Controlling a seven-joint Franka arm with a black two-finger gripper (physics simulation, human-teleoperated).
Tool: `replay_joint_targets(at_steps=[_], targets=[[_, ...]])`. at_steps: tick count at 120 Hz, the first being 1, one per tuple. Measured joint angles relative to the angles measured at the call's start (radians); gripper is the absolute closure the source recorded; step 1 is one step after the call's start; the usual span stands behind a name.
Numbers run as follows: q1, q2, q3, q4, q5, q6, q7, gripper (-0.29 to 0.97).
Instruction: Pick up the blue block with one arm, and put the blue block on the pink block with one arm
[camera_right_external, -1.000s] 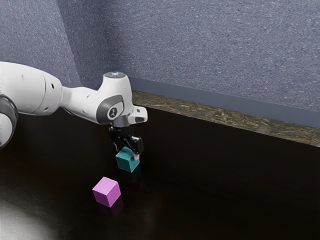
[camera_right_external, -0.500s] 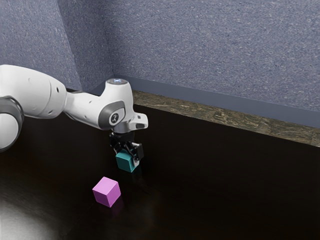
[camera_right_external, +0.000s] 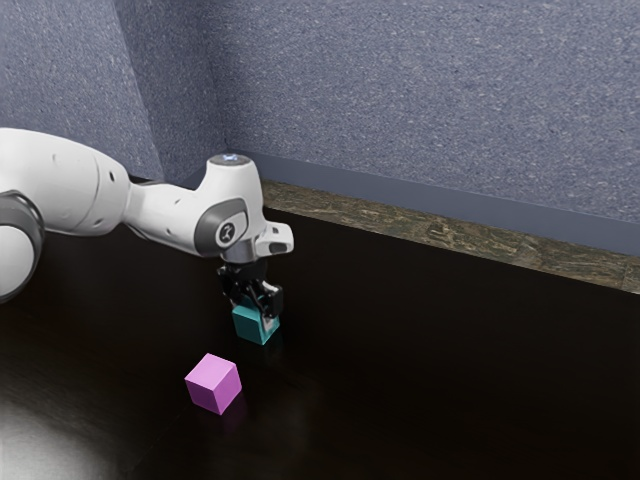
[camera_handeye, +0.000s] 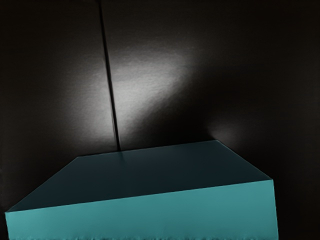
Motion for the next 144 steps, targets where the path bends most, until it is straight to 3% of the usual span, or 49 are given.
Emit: replay_joint_targets(at_steps=[104,114,144], targets=[[0.013,-0.046,0.0,-0.01,-0.012,-0.01,-0.013,0.31],[0.013,-0.112,-0.001,-0.035,-0.011,-0.025,-0.014,0.32],[0.039,-0.431,-0.011,-0.293,-0.019,-0.055,-0.017,0.32]])
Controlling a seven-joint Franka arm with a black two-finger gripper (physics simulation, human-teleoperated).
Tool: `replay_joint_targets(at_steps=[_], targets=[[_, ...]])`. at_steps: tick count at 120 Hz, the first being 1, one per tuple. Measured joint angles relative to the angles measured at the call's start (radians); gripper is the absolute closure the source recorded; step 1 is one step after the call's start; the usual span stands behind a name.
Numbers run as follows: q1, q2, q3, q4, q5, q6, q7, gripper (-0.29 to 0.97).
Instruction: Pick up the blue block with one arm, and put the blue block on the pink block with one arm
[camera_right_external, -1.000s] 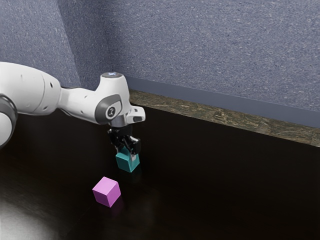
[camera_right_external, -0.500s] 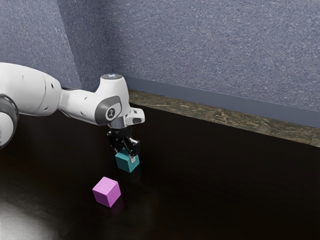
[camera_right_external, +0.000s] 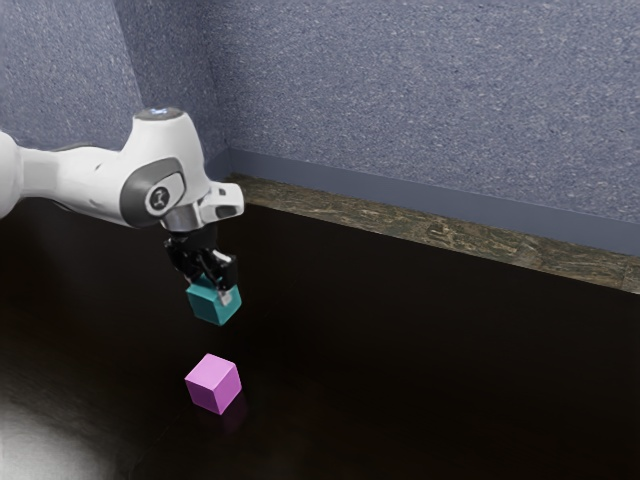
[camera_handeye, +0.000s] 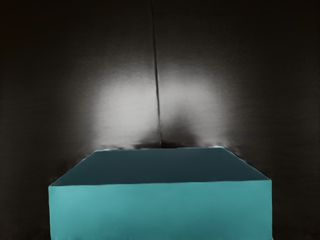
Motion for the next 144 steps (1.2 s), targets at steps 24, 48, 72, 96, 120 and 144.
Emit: replay_joint_targets(at_steps=[24,48,72,96,120,144], targets=[[0.02,-0.067,-0.02,-0.098,-0.002,-0.01,-0.001,0.32],[-0.001,-0.114,-0.039,-0.155,-0.008,-0.013,-0.002,0.32],[0.002,-0.131,-0.052,-0.176,-0.017,-0.014,-0.003,0.32],[0.004,-0.154,-0.068,-0.207,-0.023,-0.014,-0.004,0.32],[0.003,-0.144,-0.076,-0.225,-0.033,-0.009,-0.006,0.32],[0.002,-0.143,-0.082,-0.234,-0.036,-0.006,-0.009,0.32]])
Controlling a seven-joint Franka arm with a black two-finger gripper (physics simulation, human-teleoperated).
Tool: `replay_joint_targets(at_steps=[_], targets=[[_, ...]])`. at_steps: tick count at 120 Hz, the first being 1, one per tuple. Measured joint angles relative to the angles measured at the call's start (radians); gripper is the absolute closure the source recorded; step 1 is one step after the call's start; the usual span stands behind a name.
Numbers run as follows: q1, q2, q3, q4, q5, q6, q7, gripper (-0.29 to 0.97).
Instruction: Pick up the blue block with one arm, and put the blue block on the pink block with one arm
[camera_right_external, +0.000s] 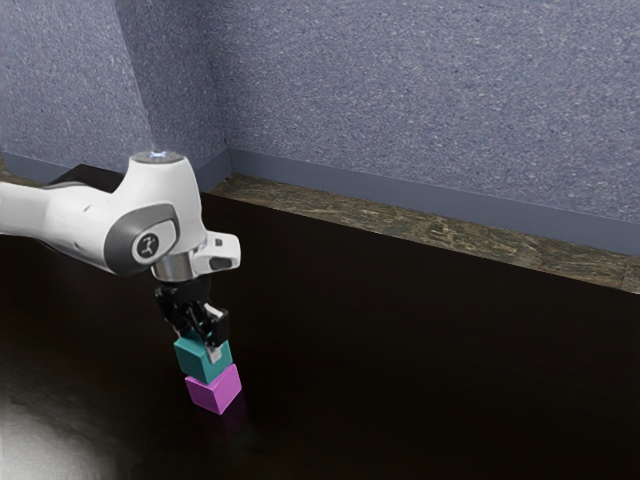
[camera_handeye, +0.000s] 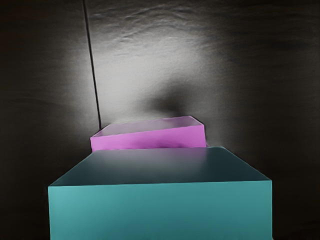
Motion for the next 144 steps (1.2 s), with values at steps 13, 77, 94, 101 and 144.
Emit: replay_joint_targets(at_steps=[13,77,94,101,144], targets=[[0.002,-0.002,-0.001,-0.001,0.0,0.001,-0.001,0.32],[0.002,-0.039,-0.006,0.06,-0.006,-0.031,0.009,0.04],[0.013,-0.066,-0.005,0.11,0.002,-0.079,0.012,0.02],[0.014,-0.07,-0.005,0.116,0.004,-0.091,0.013,0.02],[0.017,-0.073,-0.004,0.121,0.006,-0.122,0.018,0.0]])
